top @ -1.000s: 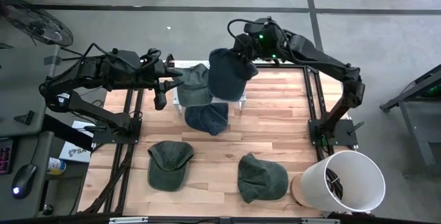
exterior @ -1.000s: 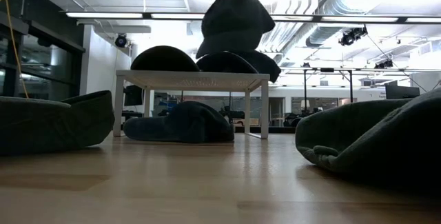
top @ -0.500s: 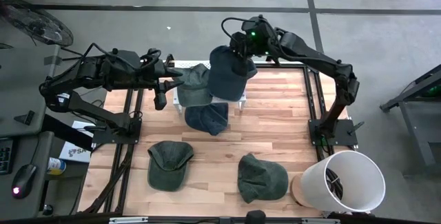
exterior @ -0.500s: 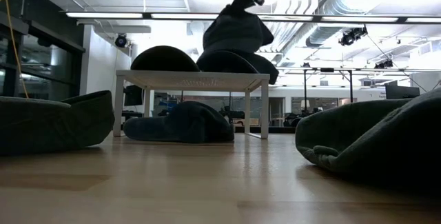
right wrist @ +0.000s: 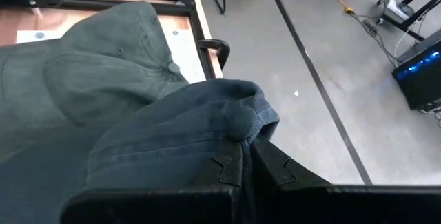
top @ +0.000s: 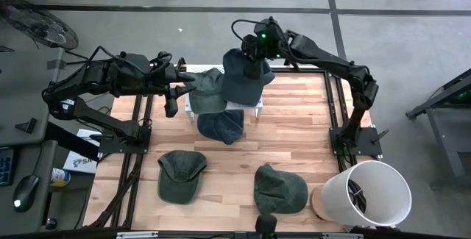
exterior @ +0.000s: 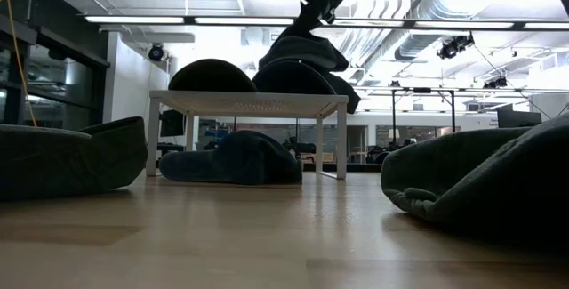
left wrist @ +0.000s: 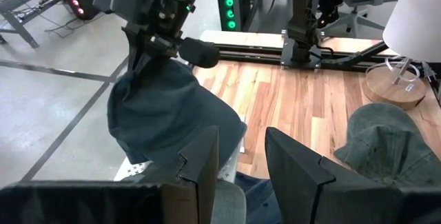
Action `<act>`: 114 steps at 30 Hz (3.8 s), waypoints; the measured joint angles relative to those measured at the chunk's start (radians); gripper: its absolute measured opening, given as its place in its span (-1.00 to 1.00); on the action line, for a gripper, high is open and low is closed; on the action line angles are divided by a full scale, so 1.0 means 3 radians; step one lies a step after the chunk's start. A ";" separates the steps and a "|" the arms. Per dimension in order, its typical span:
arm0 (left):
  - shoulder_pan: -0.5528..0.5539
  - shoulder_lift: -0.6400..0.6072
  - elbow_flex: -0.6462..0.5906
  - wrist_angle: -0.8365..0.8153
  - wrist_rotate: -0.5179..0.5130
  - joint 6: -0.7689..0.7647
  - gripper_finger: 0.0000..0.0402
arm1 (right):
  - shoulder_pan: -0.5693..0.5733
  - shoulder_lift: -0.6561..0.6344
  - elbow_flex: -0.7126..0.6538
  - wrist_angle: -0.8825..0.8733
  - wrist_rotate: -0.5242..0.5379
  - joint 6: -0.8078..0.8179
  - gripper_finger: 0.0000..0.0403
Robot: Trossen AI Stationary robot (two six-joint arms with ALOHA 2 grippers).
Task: Pick & Place hat
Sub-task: Stack the right blue cap on the blue cap on the shelf, then stack the right gray cap on the gray cap on the shelf
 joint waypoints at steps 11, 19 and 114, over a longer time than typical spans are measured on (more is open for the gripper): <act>0.0000 0.0001 0.0000 0.0000 -0.0005 0.0001 -0.42 | -0.0017 0.0000 -0.0321 -0.0001 -0.0113 0.0188 -1.00; 0.0001 0.0001 0.0000 0.0001 -0.0005 0.0001 -0.42 | -0.0013 0.0001 -0.0669 0.0348 -0.0172 0.0286 -1.00; 0.0000 0.0024 -0.0028 -0.0646 0.0164 -0.0187 -0.42 | 0.1962 -0.0952 -0.1181 -0.0603 0.0570 0.1670 0.17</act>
